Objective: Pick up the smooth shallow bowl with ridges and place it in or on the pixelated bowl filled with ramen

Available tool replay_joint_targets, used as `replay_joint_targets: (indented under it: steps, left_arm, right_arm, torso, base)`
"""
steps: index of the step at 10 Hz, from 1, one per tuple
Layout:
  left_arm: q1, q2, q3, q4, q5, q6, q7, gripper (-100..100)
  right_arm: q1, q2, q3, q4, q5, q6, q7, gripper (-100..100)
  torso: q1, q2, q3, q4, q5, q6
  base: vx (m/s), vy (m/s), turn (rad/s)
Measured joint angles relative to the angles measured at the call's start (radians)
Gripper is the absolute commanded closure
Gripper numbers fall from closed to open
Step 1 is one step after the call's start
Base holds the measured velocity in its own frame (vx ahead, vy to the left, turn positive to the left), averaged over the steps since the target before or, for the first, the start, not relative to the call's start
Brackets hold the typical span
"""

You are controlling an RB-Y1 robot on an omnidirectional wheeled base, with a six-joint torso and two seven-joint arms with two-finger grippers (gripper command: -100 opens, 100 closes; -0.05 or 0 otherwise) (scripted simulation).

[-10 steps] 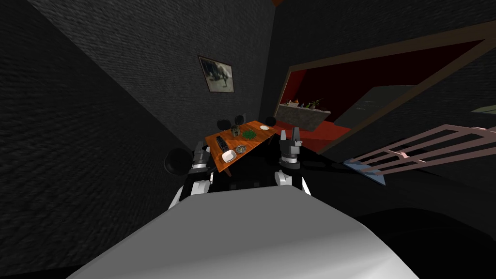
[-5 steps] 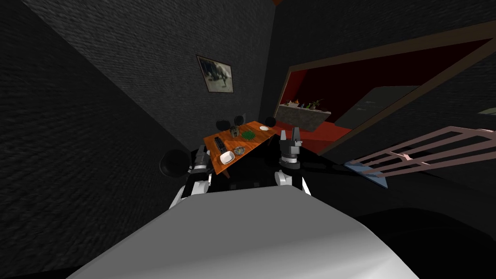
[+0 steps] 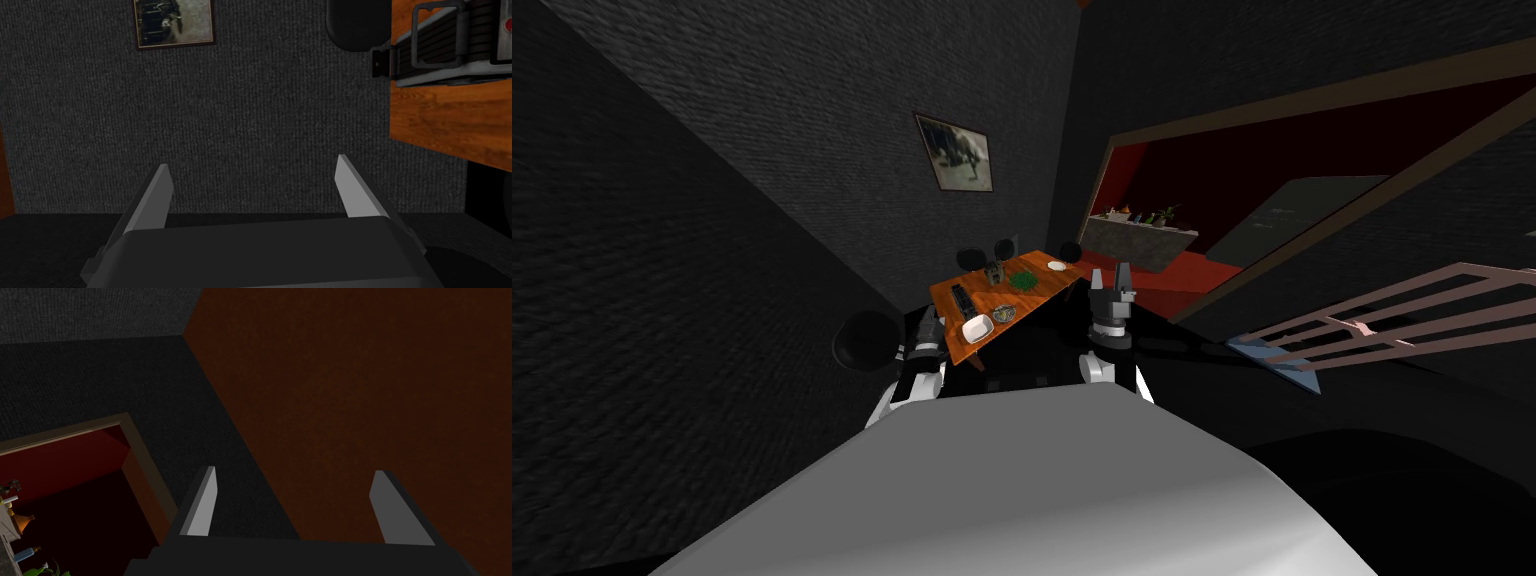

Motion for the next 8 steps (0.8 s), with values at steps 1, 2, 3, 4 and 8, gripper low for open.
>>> replay_joint_targets:
  steps: [1,2,3,4,8]
  left_arm:
    - [0.002,-0.002,0.002,0.017,-0.001,0.004,0.000,-100]
    - [-0.008,0.000,0.012,0.051,0.000,0.001,0.003,-100]
    - [-0.007,0.003,0.017,0.068,0.001,0.005,0.006,-100]
    - [-0.022,0.007,0.027,0.102,0.003,0.007,0.010,-100]
    - [-0.070,-0.003,0.058,0.245,0.002,0.015,0.012,-100]
  right_arm:
    - [0.000,0.000,0.000,0.000,0.000,0.000,0.000,0]
    - [0.000,0.000,0.000,0.000,0.000,0.000,0.000,0]
    - [0.000,0.000,0.000,0.000,0.000,0.000,0.000,0]
    - [0.000,0.000,0.000,0.000,0.000,0.000,0.000,0]
    - [0.000,0.000,0.000,0.000,0.000,0.000,0.000,0]
  torso:
    - [0.000,0.001,0.000,0.000,0.000,0.000]
    - [-0.001,0.000,0.000,0.000,0.000,0.000]
    - [-0.001,0.001,0.001,0.000,0.000,0.000]
    - [-0.001,0.001,0.001,0.000,0.000,0.000]
    - [-0.001,0.000,0.000,0.000,0.000,0.000]
  base:
    - [0.061,-0.058,0.023]
    - [0.043,-0.050,0.012]
    - [0.047,-0.059,0.018]
    - [0.047,-0.054,0.012]
    - [0.071,-0.060,0.025]
